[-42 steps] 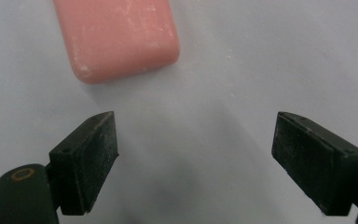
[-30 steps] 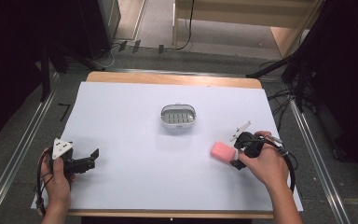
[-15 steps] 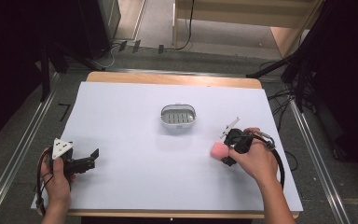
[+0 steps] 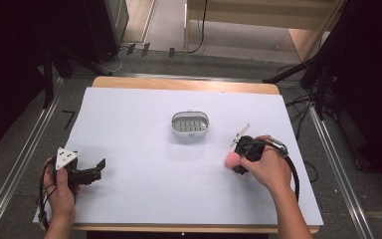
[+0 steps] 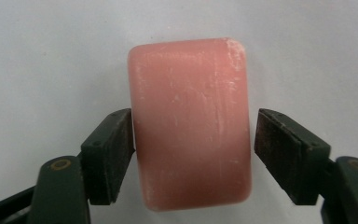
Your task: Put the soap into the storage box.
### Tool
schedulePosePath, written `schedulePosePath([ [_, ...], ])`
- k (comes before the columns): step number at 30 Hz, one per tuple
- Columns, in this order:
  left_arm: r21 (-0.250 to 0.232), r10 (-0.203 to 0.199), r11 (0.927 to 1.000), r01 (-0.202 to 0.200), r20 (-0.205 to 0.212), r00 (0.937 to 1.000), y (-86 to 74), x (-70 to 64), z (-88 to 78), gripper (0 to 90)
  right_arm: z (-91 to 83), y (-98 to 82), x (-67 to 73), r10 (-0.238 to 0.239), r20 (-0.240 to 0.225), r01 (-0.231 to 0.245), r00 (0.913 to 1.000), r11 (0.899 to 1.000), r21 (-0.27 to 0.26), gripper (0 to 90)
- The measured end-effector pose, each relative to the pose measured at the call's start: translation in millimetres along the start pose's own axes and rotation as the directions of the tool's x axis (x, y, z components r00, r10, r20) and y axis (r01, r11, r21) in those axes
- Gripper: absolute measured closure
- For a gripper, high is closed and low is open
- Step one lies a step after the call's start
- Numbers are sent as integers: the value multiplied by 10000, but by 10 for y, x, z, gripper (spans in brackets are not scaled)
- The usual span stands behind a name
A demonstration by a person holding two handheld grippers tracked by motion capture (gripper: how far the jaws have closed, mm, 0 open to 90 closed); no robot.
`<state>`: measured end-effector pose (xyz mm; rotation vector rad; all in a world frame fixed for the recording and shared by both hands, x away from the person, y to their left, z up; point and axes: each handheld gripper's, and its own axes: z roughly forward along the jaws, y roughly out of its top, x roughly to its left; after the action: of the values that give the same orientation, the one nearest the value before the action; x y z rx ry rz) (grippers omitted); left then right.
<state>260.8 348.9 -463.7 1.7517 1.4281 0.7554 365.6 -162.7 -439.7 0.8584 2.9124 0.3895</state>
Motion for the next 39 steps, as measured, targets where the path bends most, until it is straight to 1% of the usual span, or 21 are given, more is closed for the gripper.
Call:
schedulePosePath([
  [1, -4, 1, 10000, -1, -3, 10000, 0, 0, 0, 0, 14, 10, 2, -89, -70, 89, 9999, 10000, 37, 316],
  [4, 10, -2, 10000, 2, -8, 10000, 0, -1, 0, 0, 24, 21, 8, -72, -39, 73, 10000, 9999, 137, 324],
  [5, -1, 4, 10000, -4, -5, 10000, 0, 0, 1, 0, 40, 27, 0, -174, -97, 175, 9998, 9998, 113, 335],
  [7, 12, 3, 10000, -3, -11, 10000, 0, 0, 0, 0, 50, 35, 1, -105, -112, 107, 9999, 9998, 188, 351],
  [12, 15, -2, 10000, 2, -9, 10000, 0, 0, 0, 0, 71, 47, -7, -199, -177, 204, 9996, 9994, 275, 369],
  [15, 14, -1, 10000, 1, -11, 10000, 1, 0, 0, 0, 76, 54, -1, -116, -167, 121, 9998, 9995, 297, 379],
  [22, 7, -1, 10000, 1, 4, 10000, 1, 0, 1, 0, 96, 78, 12, -256, 0, 256, 9997, 9992, 300, 376],
  [29, 10, -5, 10000, 5, 14, 10000, 1, 2, 2, 0, 102, 100, 9, -258, -71, 261, 9996, 9988, 415, 384],
  [32, 10, 0, 10000, 0, 17, 10000, 1, 3, 3, 0, 103, 105, 12, -410, -20, 410, 9992, 9984, 379, 385],
  [39, 11, 0, 10000, 0, 20, 10000, 1, 3, 3, 0, 91, 121, 11, -606, -62, 608, 9981, 9977, 294, 385],
])
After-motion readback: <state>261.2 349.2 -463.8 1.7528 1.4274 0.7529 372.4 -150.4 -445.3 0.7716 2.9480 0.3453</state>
